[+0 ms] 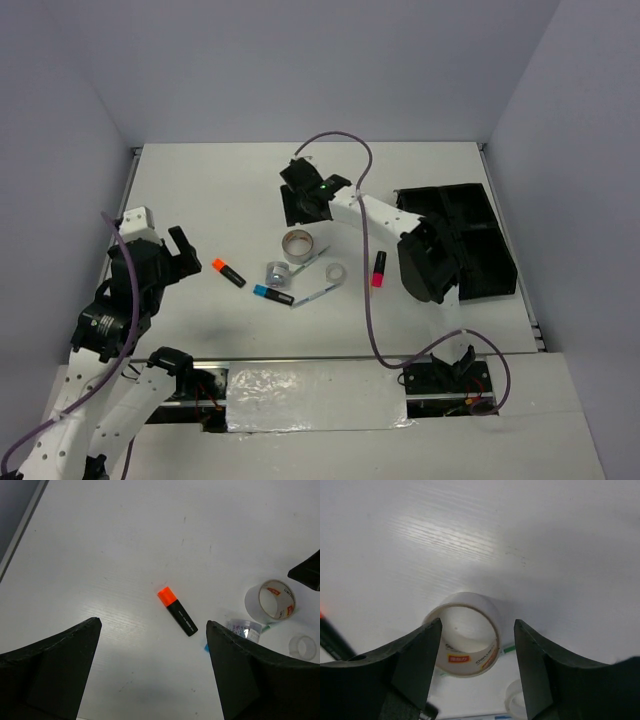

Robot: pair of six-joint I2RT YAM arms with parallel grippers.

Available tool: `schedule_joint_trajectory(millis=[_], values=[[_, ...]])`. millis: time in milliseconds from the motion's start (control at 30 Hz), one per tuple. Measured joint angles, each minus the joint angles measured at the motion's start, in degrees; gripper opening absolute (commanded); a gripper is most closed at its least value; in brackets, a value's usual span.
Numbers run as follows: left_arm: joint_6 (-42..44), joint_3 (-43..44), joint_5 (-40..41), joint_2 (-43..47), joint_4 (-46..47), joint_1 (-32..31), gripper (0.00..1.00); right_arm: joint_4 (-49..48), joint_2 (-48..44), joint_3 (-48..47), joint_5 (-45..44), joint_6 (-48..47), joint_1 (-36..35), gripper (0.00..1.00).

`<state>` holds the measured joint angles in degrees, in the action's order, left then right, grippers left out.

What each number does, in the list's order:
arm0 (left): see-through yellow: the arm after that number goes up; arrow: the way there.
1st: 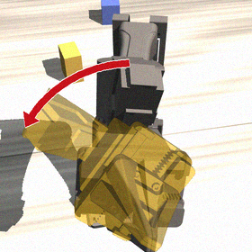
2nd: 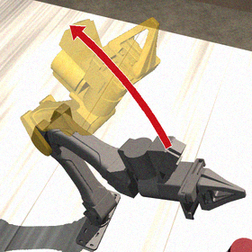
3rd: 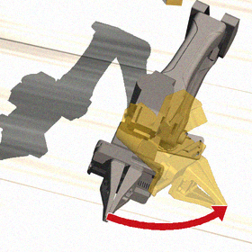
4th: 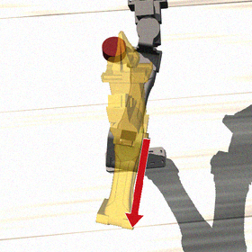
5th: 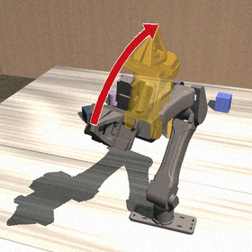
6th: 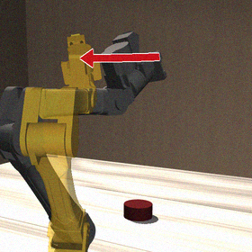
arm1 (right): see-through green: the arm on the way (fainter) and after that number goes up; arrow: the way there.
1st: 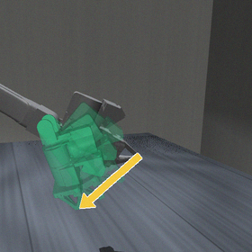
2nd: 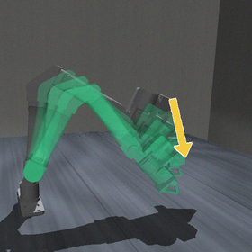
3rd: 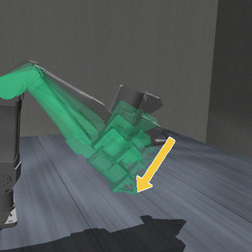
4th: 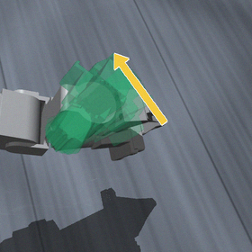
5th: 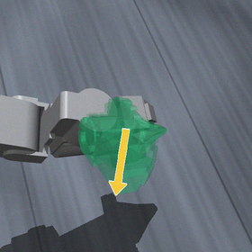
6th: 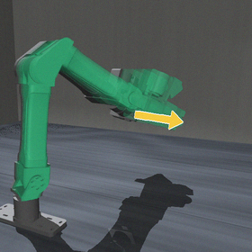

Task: Sort the stationery into containers
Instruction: Pick up the stationery from the center of the board, then place the stationery in the storage box.

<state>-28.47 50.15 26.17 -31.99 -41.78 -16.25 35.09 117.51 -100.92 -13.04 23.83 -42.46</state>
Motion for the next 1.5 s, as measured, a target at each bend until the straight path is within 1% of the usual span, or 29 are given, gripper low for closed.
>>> schedule_joint_trajectory(millis=[67,167,333,500,600,633,667,700,733,833,967,1067,1167,1233,1367,1500], values=[[0.07,0.0,-0.66,-1.57,0.0,0.0,0.99,1.14,3.02,-0.68,-0.81,-0.24,0.09,0.62],[0.09,0.0,-1.29,-2.4,0.0,-0.04,0.99,2.45,5.22,-0.68,-1.38,-0.37,0.24,0.6],[0.2,0.0,-2.01,-1.73,0.04,-0.04,0.99,1.6,5.4,0.5,-1.46,-0.66,0.24,0.52],[0.24,0.0,-2.19,-0.85,0.15,-0.04,0.99,1.38,5.42,2.73,-1.18,-0.81,0.24,0.47],[0.26,0.0,-2.4,-0.87,0.15,-0.04,0.99,1.36,5.53,2.8,-1.05,-1.03,0.24,0.37],[0.26,0.0,-2.45,-0.87,0.15,-0.04,0.99,1.33,5.53,2.8,-0.96,-1.07,0.24,0.31],[0.26,0.0,-2.47,-0.87,0.17,-0.04,0.99,1.29,5.53,2.8,-0.85,-1.09,0.24,0.29],[0.26,0.0,-2.49,-0.87,0.17,-0.04,0.99,1.22,5.53,2.78,-0.66,-1.05,0.24,0.18],[0.26,0.0,-2.49,-0.87,0.17,-0.04,0.99,1.22,5.53,2.73,-0.59,-1.2,0.28,0.13],[0.55,0.0,-2.78,-0.87,0.28,-0.04,0.99,0.98,5.53,2.25,0.26,-1.03,0.55,0.04],[1.36,0.0,-3.32,-0.87,0.31,-0.09,0.99,1.03,5.51,0.66,1.36,-0.98,1.16,0.04],[1.38,0.0,-3.5,-0.87,0.31,-0.24,0.99,1.09,4.39,0.28,2.34,-1.01,2.97,0.04],[1.38,0.0,-3.54,-0.87,0.31,-0.46,0.99,1.16,1.07,1.11,3.56,-1.01,7.26,0.03],[1.4,0.0,-3.56,-0.87,0.31,-0.57,0.99,1.29,-2.95,2.47,3.96,-1.03,12.37,0.03],[1.44,0.0,-3.65,-0.87,0.31,-0.57,0.99,0.92,-11.87,5.88,2.62,-0.7,26.45,0.02],[1.53,0.0,-4.09,-0.87,0.35,-0.61,0.99,-0.83,-19.37,12.44,0.98,1.09,41.75,0.02]])
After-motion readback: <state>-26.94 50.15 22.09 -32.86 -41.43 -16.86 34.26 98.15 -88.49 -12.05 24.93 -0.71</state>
